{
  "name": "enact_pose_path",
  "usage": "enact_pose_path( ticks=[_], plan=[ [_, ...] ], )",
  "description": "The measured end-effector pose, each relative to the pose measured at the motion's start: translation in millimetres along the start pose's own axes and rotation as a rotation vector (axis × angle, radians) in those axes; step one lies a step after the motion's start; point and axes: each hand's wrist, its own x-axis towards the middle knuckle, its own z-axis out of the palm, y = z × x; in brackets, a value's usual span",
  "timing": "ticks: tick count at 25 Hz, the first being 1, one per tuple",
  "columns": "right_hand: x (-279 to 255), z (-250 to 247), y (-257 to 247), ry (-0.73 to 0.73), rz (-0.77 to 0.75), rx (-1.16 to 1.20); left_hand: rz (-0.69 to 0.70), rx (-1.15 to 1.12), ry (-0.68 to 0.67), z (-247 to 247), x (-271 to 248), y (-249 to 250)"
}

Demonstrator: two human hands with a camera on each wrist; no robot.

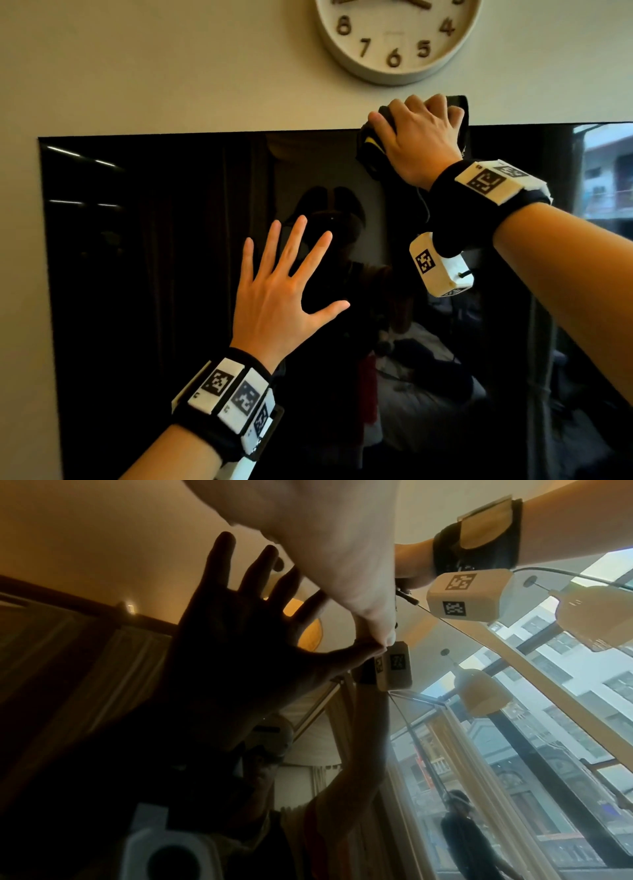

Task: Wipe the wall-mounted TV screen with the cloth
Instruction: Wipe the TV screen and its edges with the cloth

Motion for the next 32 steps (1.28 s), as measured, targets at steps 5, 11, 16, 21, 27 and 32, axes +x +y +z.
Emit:
enact_pose_path(
  ticks=[5,11,16,21,27,32],
  plan=[
    [11.1,15.2,-51.3,-0.006,-0.022,0.043,-0.063,0.011,-0.04,-4.3,-21.7,-35.8],
    [18.2,23.9,-105.0,-0.026,-0.05,0.045,-0.097,0.01,-0.057,-8.0,-46.9,-75.5],
    [23.6,30.9,-153.5,-0.033,-0.05,0.052,-0.053,-0.001,-0.061,-11.0,-61.4,-117.1],
    [31.9,43.8,-212.3,-0.035,-0.045,0.053,0.011,-0.038,-0.015,-12.5,-71.8,-170.3],
    [40.8,55.7,-263.2,-0.048,-0.049,0.028,0.082,-0.092,0.063,-4.0,-85.1,-206.8],
    [46.6,63.5,-295.0,-0.063,-0.07,0.011,0.056,-0.079,0.105,-0.1,-89.0,-226.7]
  ],
)
